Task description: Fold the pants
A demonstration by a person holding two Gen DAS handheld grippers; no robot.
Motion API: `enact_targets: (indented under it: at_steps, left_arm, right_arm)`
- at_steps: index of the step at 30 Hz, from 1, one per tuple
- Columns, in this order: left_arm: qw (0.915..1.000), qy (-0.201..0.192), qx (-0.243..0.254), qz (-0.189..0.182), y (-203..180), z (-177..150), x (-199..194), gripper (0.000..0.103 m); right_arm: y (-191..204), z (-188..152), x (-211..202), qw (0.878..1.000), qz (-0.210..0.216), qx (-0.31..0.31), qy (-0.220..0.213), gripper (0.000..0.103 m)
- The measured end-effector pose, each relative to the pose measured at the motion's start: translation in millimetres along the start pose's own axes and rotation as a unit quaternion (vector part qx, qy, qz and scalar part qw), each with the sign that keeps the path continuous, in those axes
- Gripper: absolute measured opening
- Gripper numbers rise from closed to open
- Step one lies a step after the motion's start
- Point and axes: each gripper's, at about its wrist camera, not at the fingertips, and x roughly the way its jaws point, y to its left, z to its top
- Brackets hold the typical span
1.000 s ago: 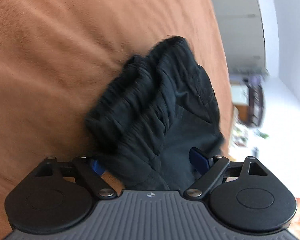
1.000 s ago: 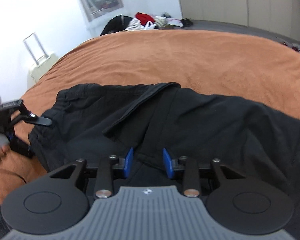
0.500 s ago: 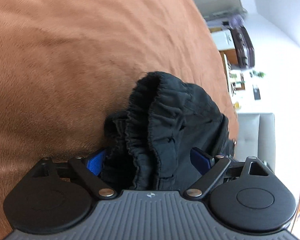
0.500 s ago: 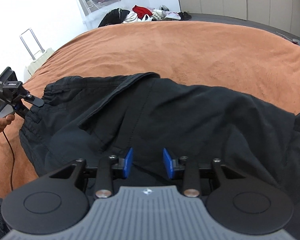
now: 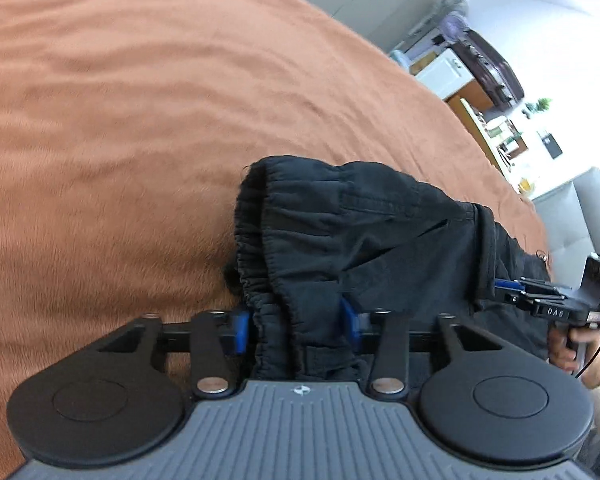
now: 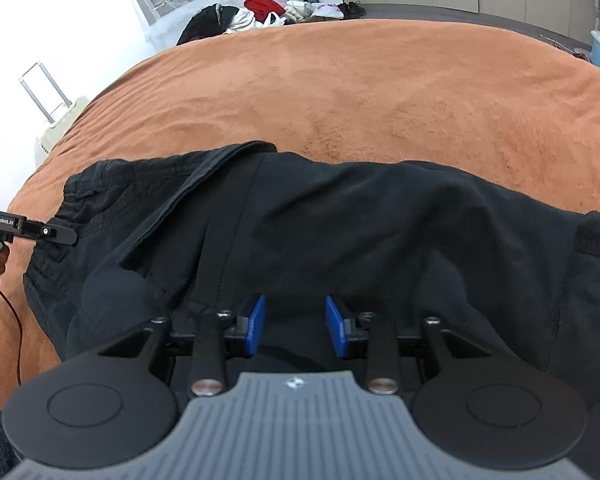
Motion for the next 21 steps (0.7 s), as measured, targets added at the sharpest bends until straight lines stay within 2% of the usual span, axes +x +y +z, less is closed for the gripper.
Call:
enact_targets:
  at_steps: [8, 11, 12, 13, 15, 17, 19, 21]
  left_arm:
    - [0.9991, 0.007, -0.043, -0.002, 11.3, 3.8, 1.2, 0.039]
    - [0.9978, 0.008, -0.066, 0.000, 16.6, 2.5, 6.4, 0.039]
    - [0.9972, 0.009, -0.075, -0.003, 17.9, 3.0, 8.2, 0.039]
    - [0.9969, 0.009, -0.078, -0.007, 21.0, 2.1, 6.2, 0.039]
    - [0.9973, 0.006, -0.073, -0.005, 20.3, 1.1, 4.0, 0.039]
    - [0.9975, 0.002, -0.071, -0.002, 17.3, -0.2, -0.8, 0.038]
    - [0.9976, 0.000, -0.069, 0.005, 13.7, -0.7, -2.6, 0.038]
    - [0.9978, -0.005, -0.065, 0.010, 8.2, -0.8, -5.1, 0.037]
  right_arm:
    - [-7.1, 2.0, -3.5, 1.000, 0.005, 0.009, 0.003, 0.031]
    - [-12.3, 4.1, -11.3, 1.000, -0.031, -0.001, -0.001, 0.032]
    - [-17.2, 4.8, -10.3, 0.999, -0.038, 0.005, 0.008, 0.029]
    - [-23.4, 4.2, -9.2, 0.999, -0.032, 0.018, 0.012, 0.018]
    - [-31.2, 1.5, -5.4, 0.999, -0.001, 0.041, 0.020, 0.004]
    - [-28.3, -1.5, -0.8, 0.999, 0.001, 0.035, 0.021, 0.002]
    - [-17.9, -4.8, 6.5, 0.999, -0.028, 0.007, 0.023, 0.000]
    - [-14.2, -7.0, 15.5, 0.999, -0.040, -0.002, 0.032, 0.000]
